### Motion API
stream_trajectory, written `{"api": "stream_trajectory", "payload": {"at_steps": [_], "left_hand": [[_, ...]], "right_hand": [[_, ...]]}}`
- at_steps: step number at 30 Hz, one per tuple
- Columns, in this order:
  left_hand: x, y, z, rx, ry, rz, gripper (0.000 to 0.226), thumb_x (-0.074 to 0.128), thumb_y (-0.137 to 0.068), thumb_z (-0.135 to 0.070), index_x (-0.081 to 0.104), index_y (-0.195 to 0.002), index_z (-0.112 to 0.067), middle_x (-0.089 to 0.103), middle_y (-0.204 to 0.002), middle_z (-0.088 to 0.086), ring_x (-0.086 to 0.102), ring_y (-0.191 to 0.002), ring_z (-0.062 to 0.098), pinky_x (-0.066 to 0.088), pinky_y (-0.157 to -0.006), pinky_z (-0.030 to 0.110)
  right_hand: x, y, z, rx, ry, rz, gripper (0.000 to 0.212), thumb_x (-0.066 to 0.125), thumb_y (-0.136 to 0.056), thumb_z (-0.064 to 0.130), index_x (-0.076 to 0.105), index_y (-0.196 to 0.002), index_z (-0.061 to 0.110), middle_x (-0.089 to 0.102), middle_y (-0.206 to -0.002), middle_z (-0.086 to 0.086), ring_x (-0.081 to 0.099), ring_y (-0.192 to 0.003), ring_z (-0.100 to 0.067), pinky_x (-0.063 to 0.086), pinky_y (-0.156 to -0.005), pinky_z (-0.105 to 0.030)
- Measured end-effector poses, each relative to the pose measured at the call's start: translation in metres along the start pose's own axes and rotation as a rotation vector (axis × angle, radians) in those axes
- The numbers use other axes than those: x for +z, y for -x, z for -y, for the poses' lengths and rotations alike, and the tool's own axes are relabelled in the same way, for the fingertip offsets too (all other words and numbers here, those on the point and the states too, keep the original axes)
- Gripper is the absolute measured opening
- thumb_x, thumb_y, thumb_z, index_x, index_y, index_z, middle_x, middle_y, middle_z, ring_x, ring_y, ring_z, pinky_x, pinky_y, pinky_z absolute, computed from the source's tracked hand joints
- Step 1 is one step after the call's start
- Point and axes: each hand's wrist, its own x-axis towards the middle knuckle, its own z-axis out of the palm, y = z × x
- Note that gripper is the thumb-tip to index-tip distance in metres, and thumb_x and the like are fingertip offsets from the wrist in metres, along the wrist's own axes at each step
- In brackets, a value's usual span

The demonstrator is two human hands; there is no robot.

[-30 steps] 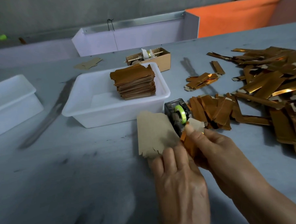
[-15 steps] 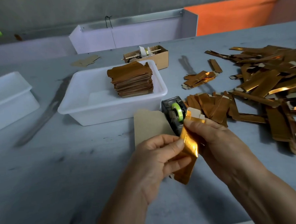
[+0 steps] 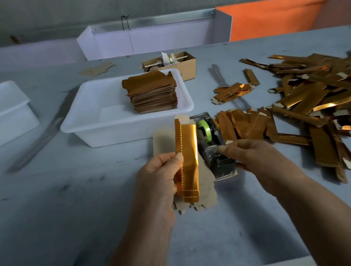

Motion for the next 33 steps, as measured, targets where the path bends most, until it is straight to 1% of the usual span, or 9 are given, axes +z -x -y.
{"api": "stream_trajectory", "payload": {"at_steps": [1, 6, 14, 18, 22, 24, 28, 30, 33], "left_hand": [[0.001, -0.001, 0.001, -0.011, 0.01, 0.004, 0.006, 0.065, -0.087, -0.017, 0.067, -0.092, -0.014, 0.063, -0.088, 0.008, 0.043, -0.06, 0.011, 0.038, -0.064, 0.023], [0.001, -0.006, 0.005, -0.034, 0.012, 0.001, 0.007, 0.064, -0.088, -0.017, 0.067, -0.092, -0.013, 0.063, -0.077, 0.005, 0.045, -0.053, 0.007, 0.035, -0.045, 0.017], [0.006, -0.005, 0.01, -0.041, -0.007, 0.032, 0.005, 0.064, -0.088, -0.015, 0.067, -0.091, -0.012, 0.061, -0.076, 0.006, 0.044, -0.056, 0.01, 0.034, -0.048, 0.02], [0.013, -0.001, 0.011, -0.089, 0.03, 0.149, 0.006, 0.061, -0.091, -0.012, 0.065, -0.09, -0.008, 0.06, -0.062, 0.004, 0.042, -0.043, 0.006, 0.035, -0.036, 0.015], [0.022, -0.001, 0.012, -0.16, 0.09, 0.251, 0.018, 0.049, -0.098, -0.013, 0.06, -0.106, -0.001, 0.074, -0.089, 0.019, 0.052, -0.075, 0.028, 0.035, -0.035, 0.013], [0.024, -0.002, 0.015, -0.166, 0.077, 0.241, 0.02, 0.049, -0.099, -0.014, 0.06, -0.109, -0.001, 0.071, -0.098, 0.025, 0.053, -0.073, 0.027, 0.035, -0.035, 0.014], [0.024, -0.006, 0.023, -0.142, 0.016, 0.217, 0.014, 0.053, -0.097, -0.014, 0.062, -0.102, -0.006, 0.065, -0.106, 0.032, 0.045, -0.048, 0.009, 0.037, -0.035, 0.015], [0.024, -0.007, 0.025, -0.131, 0.02, 0.213, 0.011, 0.054, -0.096, -0.013, 0.063, -0.098, -0.006, 0.065, -0.09, 0.027, 0.042, -0.039, 0.004, 0.037, -0.035, 0.015], [0.024, -0.008, 0.025, -0.114, 0.004, 0.205, 0.01, 0.055, -0.095, -0.013, 0.063, -0.095, -0.007, 0.055, -0.062, 0.006, 0.041, -0.036, 0.002, 0.037, -0.035, 0.015]], "right_hand": [[0.002, -0.002, -0.001, 0.0, -0.021, -0.014, 0.019, 0.067, -0.081, 0.036, 0.072, -0.082, 0.018, 0.071, -0.078, 0.003, 0.062, -0.087, -0.013, 0.047, -0.086, -0.033], [0.006, -0.003, 0.002, -0.017, 0.025, -0.031, 0.019, 0.065, -0.085, 0.031, 0.069, -0.076, 0.015, 0.069, -0.072, 0.0, 0.061, -0.069, -0.008, 0.039, -0.057, -0.019], [0.011, -0.006, 0.005, 0.034, 0.012, -0.076, 0.013, 0.066, -0.085, 0.025, 0.069, -0.084, 0.013, 0.068, -0.086, -0.007, 0.061, -0.08, -0.016, 0.038, -0.057, -0.023], [0.014, -0.005, 0.004, -0.012, 0.022, -0.092, 0.01, 0.063, -0.087, 0.023, 0.067, -0.079, 0.017, 0.066, -0.081, -0.001, 0.059, -0.077, -0.011, 0.037, -0.057, -0.021], [0.011, -0.002, 0.002, 0.008, -0.237, -0.018, 0.012, 0.059, -0.09, 0.021, 0.068, -0.083, 0.016, 0.068, -0.075, 0.0, 0.064, -0.066, -0.007, 0.044, -0.054, -0.019], [0.006, 0.001, 0.002, 0.028, -0.434, 0.047, 0.013, 0.057, -0.091, 0.018, 0.067, -0.085, 0.012, 0.07, -0.075, -0.002, 0.067, -0.066, -0.008, 0.049, -0.054, -0.018], [0.007, 0.008, -0.001, -0.058, -0.114, -0.071, 0.016, 0.06, -0.089, 0.025, 0.067, -0.077, 0.016, 0.068, -0.084, -0.001, 0.061, -0.084, -0.012, 0.041, -0.067, -0.023], [0.01, 0.013, -0.005, -0.122, 0.053, -0.189, 0.018, 0.062, -0.087, 0.026, 0.065, -0.072, 0.018, 0.063, -0.093, 0.007, 0.054, -0.088, -0.01, 0.036, -0.066, -0.022], [0.014, 0.016, -0.011, -0.171, 0.232, -0.305, 0.016, 0.064, -0.087, 0.026, 0.063, -0.073, 0.019, 0.05, -0.125, 0.007, 0.04, -0.102, -0.004, 0.032, -0.071, -0.015]]}}
